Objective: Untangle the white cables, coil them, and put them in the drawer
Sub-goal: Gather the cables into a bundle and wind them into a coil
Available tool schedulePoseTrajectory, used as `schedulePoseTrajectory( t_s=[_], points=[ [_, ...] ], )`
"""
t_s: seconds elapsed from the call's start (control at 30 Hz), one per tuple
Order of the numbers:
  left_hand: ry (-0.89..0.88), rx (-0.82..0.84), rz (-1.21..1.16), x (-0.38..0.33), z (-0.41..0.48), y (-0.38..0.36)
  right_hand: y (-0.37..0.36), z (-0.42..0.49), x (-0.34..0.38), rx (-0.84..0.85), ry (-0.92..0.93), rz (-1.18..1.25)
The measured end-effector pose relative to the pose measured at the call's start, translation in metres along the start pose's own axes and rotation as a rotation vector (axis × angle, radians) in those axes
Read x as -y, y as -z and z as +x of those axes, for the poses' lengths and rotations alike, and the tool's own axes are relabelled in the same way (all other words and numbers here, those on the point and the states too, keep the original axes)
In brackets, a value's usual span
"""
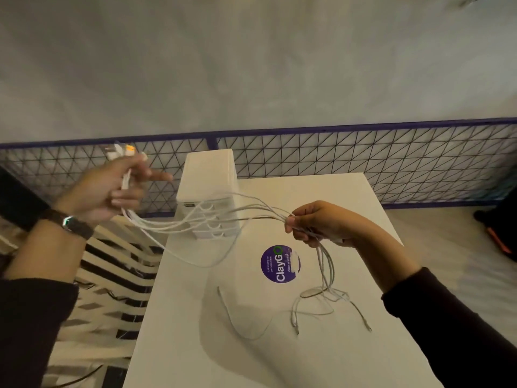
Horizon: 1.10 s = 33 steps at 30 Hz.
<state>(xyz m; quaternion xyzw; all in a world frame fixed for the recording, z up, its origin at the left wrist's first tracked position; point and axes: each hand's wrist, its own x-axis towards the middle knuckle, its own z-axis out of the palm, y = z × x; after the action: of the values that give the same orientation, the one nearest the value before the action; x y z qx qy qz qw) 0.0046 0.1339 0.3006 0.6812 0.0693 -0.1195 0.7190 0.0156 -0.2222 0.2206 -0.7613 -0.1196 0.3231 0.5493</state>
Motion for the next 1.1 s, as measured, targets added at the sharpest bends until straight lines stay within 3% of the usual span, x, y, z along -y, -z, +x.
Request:
schedulePoseTrajectory(
  t_s=[0.1, 0.17, 0.23, 0.33, 0.4, 0.57, 0.8, 0.9, 1.0, 1.1],
  points=[
    [-0.095, 0.120, 0.465, 0.010, -0.019, -0.080, -0.011, 0.010, -0.001, 0.036, -0.025, -0.039],
    [-0.188, 0.166, 0.644, 0.027, -0.024, -0.113, -0.019, 0.014, 0.000, 0.050, -0.023, -0.075],
    [-0.213, 0.246, 0.668, 0.043, -0.017, -0.127, -0.024, 0.016, 0.001, 0.065, -0.012, -0.112],
    [-0.145, 0.428, 0.734, 0.060, -0.010, -0.140, -0.029, 0.016, 0.008, 0.120, 0.025, -0.204],
    [-0.053, 0.465, 0.815, 0.070, 0.001, -0.141, -0.030, 0.014, 0.012, 0.144, 0.031, -0.291],
    [0.039, 0.490, 0.647, 0.078, 0.000, -0.139, -0.027, 0.010, 0.009, 0.311, -0.004, -0.274],
    [-0.047, 0.326, 0.264, 0.066, 0.001, -0.117, -0.005, -0.002, 0.012, 0.460, 0.120, 0.003],
    [-0.123, 0.326, 0.300, 0.062, 0.005, -0.114, -0.003, -0.002, 0.017, 0.507, 0.135, 0.039],
    [-0.197, 0.246, 0.290, 0.044, 0.007, -0.103, 0.010, -0.006, 0.032, 0.463, 0.171, 0.022],
    [-0.256, 0.119, 0.183, 0.017, 0.009, -0.083, 0.037, -0.026, 0.056, 0.311, 0.266, -0.068]
  ],
)
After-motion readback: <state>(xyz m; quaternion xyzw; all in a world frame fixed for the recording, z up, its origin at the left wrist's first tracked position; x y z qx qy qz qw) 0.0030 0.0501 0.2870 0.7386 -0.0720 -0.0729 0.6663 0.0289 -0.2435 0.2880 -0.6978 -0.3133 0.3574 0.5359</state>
